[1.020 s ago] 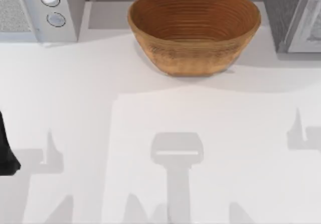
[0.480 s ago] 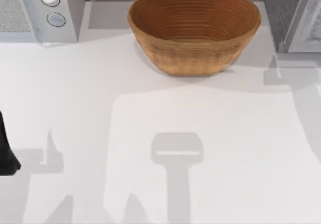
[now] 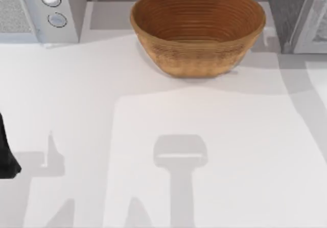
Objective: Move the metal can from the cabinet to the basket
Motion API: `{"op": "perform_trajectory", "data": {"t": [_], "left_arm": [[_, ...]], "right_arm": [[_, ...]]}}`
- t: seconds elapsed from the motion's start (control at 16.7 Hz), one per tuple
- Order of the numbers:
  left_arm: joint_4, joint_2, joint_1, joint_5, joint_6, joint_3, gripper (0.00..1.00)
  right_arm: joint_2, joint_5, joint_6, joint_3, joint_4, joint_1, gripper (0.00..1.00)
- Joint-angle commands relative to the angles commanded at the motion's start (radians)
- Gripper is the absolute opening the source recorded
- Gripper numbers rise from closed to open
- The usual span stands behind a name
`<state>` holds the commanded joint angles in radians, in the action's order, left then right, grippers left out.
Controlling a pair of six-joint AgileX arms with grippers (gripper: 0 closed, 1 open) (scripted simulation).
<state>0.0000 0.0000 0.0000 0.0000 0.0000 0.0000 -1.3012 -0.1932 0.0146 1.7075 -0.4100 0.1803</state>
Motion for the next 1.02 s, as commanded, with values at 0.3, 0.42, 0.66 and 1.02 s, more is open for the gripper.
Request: {"op": "perform_trajectory", "data": {"t": [0.3, 0.42, 0.66, 1.02], "left_arm": [[0.0, 0.0, 0.0, 0.0, 0.0, 0.0, 1.0], [0.0, 0.0, 0.0, 0.0, 0.0, 0.0, 1.0], [0.0, 0.0, 0.0, 0.0, 0.0, 0.0, 1.0], [0.0, 0.0, 0.0, 0.0, 0.0, 0.0, 1.0]], "right_arm": [[-0.026, -0.004, 0.001, 0.034, -0.007, 0.004, 1.0], [-0.022, -0.003, 0.001, 0.032, -0.006, 0.0, 1.0], [-0.028, -0.007, -0.001, 0.023, 0.011, 0.002, 1.0], [-0.028, -0.011, -0.003, 0.018, 0.026, 0.002, 1.0]]}}
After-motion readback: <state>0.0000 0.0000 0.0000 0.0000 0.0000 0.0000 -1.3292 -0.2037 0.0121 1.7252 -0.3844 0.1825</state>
